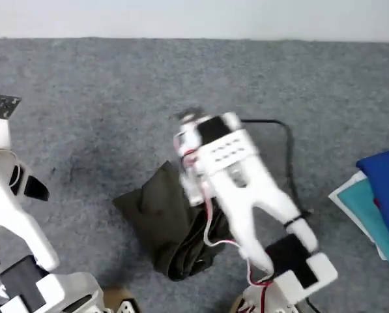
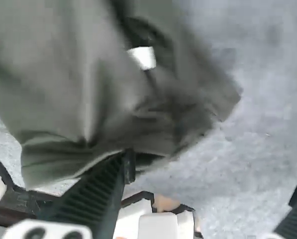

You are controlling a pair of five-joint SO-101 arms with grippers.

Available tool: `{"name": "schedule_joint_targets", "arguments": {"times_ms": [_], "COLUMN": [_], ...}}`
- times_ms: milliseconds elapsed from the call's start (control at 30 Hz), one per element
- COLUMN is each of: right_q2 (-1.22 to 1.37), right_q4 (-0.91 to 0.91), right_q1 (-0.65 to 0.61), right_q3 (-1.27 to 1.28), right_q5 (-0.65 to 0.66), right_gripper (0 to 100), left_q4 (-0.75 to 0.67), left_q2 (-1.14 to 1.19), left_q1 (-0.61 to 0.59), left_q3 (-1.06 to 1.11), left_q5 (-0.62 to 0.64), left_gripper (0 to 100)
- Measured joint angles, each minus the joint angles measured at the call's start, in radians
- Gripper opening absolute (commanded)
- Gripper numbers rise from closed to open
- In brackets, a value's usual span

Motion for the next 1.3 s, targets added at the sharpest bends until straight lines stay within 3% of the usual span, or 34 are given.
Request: {"name": "schedule_joint_targets", "arguments": {"times_ms": [367,500,567,767,833,900,1000,1167,1300], "right_q2": [0.215,0.338,0.385,0.453,0.468,0.485,0.514,0.535,0.542], "right_q4": [-0.021,-0.049,-0.052,-0.054,-0.055,-0.04,-0.021,-0.015,-0.011], "right_q1": [-0.021,-0.021,-0.014,0.043,0.052,0.06,0.066,0.091,0.187], "right_q3": [0.002,0.002,0.0,-0.002,-0.005,-0.025,-0.049,-0.075,-0.129], "right_q5": [0.0,0.075,0.117,0.229,0.288,0.362,0.425,0.443,0.445], "right_gripper": [47.2,46.4,40.7,6.9,0.2,3.5,0.6,0.9,0.9], "left_q4": [0.0,0.0,0.0,0.0,0.0,0.0,0.0,0.0,0.0], "left_q2": [0.0,0.0,0.0,0.0,0.0,0.0,0.0,0.0,0.0], "left_q1": [-0.051,-0.069,-0.069,-0.069,-0.069,-0.069,-0.069,-0.069,-0.069], "left_q3": [0.092,0.092,0.092,0.092,0.097,0.114,0.146,0.17,0.178], "left_q5": [0.0,0.0,0.0,0.0,0.0,0.0,0.0,0.0,0.0], "left_gripper": [25,25,25,25,25,25,25,25,25]}}
